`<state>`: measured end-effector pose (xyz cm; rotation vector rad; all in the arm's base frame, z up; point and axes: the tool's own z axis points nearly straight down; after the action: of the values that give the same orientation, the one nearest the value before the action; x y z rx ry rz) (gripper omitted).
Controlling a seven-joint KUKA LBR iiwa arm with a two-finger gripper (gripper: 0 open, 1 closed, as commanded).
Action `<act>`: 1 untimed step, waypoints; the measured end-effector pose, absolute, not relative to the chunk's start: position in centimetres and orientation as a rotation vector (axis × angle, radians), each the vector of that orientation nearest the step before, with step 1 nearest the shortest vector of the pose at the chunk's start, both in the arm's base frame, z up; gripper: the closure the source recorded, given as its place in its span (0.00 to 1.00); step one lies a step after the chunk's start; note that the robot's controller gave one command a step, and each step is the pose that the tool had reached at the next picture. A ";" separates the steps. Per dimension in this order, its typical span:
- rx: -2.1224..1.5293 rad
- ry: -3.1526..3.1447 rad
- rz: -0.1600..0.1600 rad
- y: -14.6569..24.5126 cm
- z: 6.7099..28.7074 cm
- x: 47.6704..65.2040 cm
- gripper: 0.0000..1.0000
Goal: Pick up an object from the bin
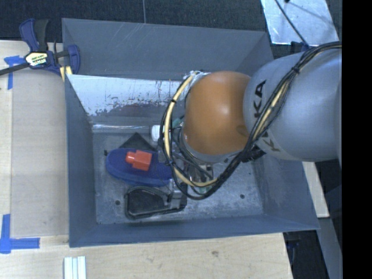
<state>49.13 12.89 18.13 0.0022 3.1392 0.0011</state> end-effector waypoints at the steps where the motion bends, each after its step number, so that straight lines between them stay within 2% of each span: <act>1: -0.176 3.125 0.000 15.3 9.1 54.9 0.00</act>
Offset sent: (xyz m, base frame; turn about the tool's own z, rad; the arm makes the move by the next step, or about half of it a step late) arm 0.0524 0.0254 -0.0937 -0.1165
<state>54.91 15.26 9.12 -0.1757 3.1245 -0.0005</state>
